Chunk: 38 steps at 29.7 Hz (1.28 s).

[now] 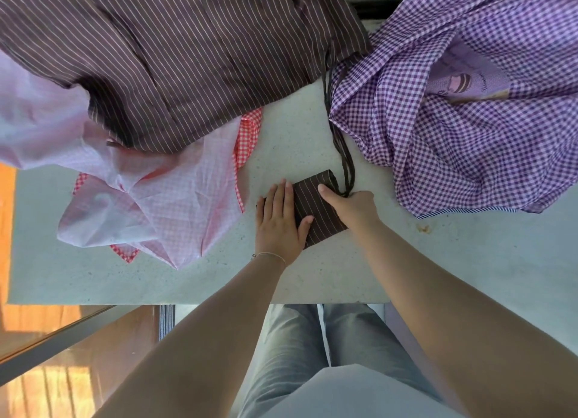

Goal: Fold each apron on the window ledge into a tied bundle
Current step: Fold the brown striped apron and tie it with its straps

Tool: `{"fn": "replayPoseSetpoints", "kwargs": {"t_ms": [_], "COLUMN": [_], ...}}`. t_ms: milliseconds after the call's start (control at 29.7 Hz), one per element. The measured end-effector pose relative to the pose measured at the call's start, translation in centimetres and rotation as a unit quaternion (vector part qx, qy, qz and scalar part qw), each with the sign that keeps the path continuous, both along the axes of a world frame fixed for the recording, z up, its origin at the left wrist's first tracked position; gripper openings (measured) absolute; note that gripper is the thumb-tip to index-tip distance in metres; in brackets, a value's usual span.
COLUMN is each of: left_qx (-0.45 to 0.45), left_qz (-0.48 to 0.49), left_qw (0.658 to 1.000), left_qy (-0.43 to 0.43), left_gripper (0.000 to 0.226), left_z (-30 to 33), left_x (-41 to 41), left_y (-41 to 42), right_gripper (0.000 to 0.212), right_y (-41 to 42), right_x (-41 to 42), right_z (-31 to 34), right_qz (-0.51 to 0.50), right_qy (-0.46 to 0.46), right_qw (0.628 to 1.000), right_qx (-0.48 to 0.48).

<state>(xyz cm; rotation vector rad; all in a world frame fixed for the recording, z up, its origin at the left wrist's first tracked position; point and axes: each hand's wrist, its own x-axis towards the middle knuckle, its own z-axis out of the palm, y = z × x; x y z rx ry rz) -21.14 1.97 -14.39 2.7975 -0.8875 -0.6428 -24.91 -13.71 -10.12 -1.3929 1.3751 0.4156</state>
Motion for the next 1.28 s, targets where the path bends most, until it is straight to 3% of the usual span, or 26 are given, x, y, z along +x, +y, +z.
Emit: {"fn": "replayPoseSetpoints", "kwargs": {"t_ms": [67,168,336,403,504,639,706,807,874,975,1109,1277], "left_qx": [-0.006,-0.033,-0.137,-0.134,-0.135,-0.175,-0.176,-0.186,-0.206,-0.241,-0.284,-0.276], "left_qz": [0.002,0.019,0.086,0.088,0.071,0.074,0.066,0.057,0.058,0.084,0.072,0.009], "left_qw": [1.000,0.998,0.952,0.921,0.896,0.880,0.879,0.884,0.884,0.872,0.851,0.883], "left_qy": [0.009,0.052,0.261,0.355,0.418,0.436,0.439,0.425,0.415,0.418,0.435,0.378], "left_gripper": [0.081,0.082,0.088,0.061,0.026,0.032,0.035,0.047,0.042,0.039,0.072,0.028], "left_z": [0.4,1.8,7.2,9.8,13.2,16.7,18.1,19.9,21.1,22.5,23.2,24.3], "left_x": [0.2,1.0,4.1,5.0,5.3,4.9,4.8,4.6,4.3,3.7,3.3,2.7], "left_y": [0.1,0.3,-0.2,-0.8,-1.7,-2.5,-2.8,-2.9,-3.2,-3.4,-3.6,-4.9], "right_gripper": [0.097,0.066,0.038,0.036,0.038,0.038,0.050,0.053,0.035,0.040,0.035,0.028], "right_y": [-0.4,-0.9,-2.3,-3.0,-4.0,-5.1,-5.8,-6.8,-7.6,-8.4,-9.8,-11.0], "right_x": [1.1,1.4,0.3,0.1,-0.3,-1.0,-1.4,-1.9,-1.9,-1.7,-2.0,-2.2], "right_z": [0.7,2.0,6.5,8.5,11.4,14.2,15.3,16.5,17.3,18.8,20.6,21.1], "right_qz": [0.026,0.075,0.296,0.338,0.312,0.239,0.209,0.108,0.089,0.178,0.210,0.120], "right_qy": [0.001,-0.049,-0.164,-0.178,-0.197,-0.228,-0.237,-0.280,-0.290,-0.255,-0.274,-0.379], "right_qw": [0.996,0.983,0.936,0.920,0.924,0.931,0.927,0.924,0.942,0.950,0.938,0.916], "right_qx": [0.081,0.158,0.095,0.082,0.100,0.154,0.202,0.236,0.140,-0.019,-0.038,0.048]}}
